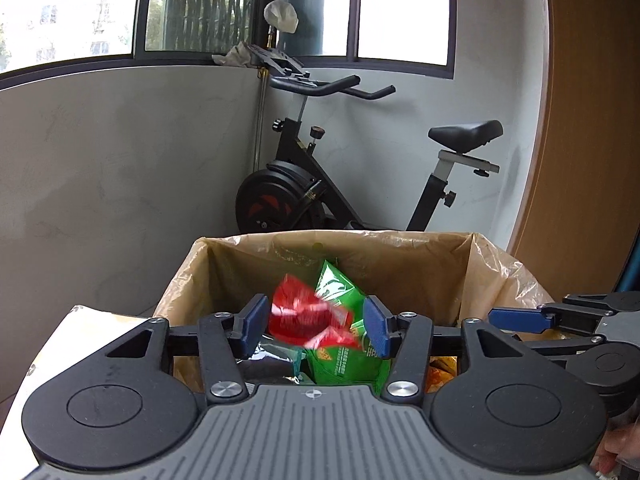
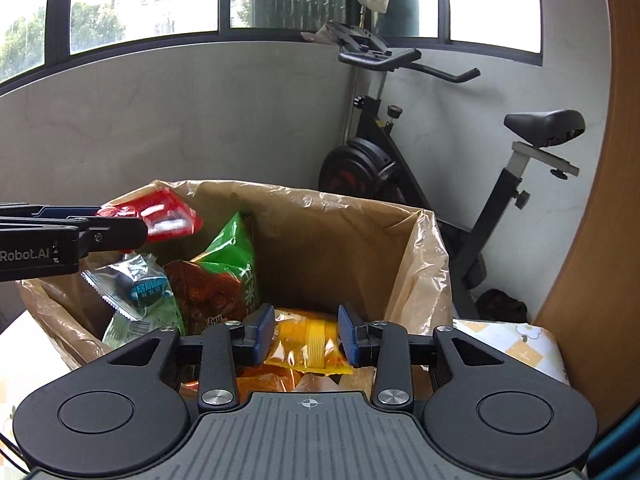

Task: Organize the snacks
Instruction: 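Carry both packs over the box and open both tools to drop them, then withdraw both tools from the box back to the table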

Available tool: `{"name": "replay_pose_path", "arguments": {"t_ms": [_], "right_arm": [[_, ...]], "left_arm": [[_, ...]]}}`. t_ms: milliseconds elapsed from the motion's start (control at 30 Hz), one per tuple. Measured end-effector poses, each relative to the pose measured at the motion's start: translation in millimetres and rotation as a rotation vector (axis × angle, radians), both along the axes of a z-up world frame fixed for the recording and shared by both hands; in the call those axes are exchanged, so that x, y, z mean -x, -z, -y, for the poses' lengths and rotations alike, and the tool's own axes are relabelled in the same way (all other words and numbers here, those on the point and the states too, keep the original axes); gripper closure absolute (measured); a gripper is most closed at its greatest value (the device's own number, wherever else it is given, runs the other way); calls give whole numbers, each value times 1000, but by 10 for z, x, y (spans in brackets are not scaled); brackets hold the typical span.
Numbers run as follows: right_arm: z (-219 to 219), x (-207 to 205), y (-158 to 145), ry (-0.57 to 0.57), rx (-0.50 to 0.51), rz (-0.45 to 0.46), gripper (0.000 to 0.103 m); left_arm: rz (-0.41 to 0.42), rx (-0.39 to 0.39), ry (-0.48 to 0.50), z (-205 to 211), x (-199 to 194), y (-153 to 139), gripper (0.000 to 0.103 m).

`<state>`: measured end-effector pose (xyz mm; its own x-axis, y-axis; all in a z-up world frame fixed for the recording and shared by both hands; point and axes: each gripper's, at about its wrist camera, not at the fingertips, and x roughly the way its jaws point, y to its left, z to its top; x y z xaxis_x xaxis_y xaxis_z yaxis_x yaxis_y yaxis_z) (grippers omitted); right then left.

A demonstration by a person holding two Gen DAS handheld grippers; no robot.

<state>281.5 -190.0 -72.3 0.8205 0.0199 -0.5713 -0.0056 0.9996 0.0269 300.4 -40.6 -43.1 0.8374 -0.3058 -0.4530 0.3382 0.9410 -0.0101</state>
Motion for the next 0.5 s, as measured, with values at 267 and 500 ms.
{"name": "replay_pose_path", "arguments": {"t_ms": [267, 500], "right_arm": [[6, 325, -157, 5, -45, 84, 59], [-15, 715, -233, 6, -92, 158, 57]], "left_arm": [[48, 5, -12, -226, 206, -102, 29], [98, -32, -11, -541, 534, -166, 29]]}}
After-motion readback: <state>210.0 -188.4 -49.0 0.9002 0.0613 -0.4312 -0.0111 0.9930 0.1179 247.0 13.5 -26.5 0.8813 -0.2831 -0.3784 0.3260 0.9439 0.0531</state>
